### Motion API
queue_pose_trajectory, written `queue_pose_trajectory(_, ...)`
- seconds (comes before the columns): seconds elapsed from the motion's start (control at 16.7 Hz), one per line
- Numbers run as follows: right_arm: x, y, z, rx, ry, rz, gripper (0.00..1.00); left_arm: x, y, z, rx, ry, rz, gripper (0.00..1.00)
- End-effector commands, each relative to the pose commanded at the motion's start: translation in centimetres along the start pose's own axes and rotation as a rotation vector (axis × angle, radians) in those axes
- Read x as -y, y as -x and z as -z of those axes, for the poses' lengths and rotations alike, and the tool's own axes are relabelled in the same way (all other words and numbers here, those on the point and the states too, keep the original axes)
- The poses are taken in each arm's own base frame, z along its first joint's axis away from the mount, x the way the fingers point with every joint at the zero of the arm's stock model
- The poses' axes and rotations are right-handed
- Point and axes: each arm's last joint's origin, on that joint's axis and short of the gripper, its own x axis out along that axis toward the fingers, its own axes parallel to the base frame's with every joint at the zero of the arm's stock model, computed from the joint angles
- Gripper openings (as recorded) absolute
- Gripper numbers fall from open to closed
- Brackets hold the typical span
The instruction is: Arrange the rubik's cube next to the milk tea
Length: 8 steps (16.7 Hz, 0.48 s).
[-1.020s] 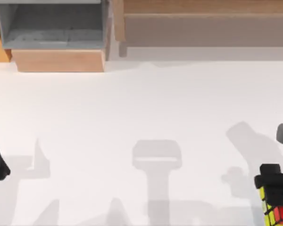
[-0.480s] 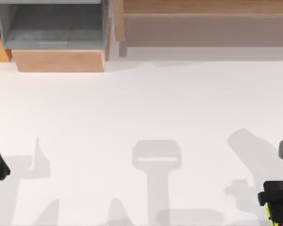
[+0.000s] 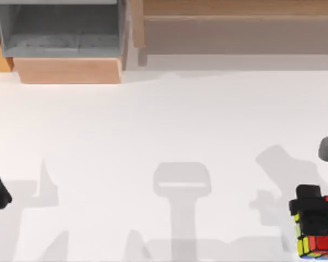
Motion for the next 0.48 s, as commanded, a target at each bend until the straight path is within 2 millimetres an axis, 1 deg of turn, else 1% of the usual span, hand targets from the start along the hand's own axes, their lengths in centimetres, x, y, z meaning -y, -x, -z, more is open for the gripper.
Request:
queue_pose_trajectory(0.24,-0.35,0.76,-0.18,0.063,-0.008,-0.034,0.00,0.00,0.00,0.00,0.000,0.000,0.000,1.00)
queue_pose_trajectory(0.48,-0.11,-0.01,-0.12,0.033,0.001,-0.024,0.00,0.00,0.00,0.00,0.000,0.000,0.000,1.00)
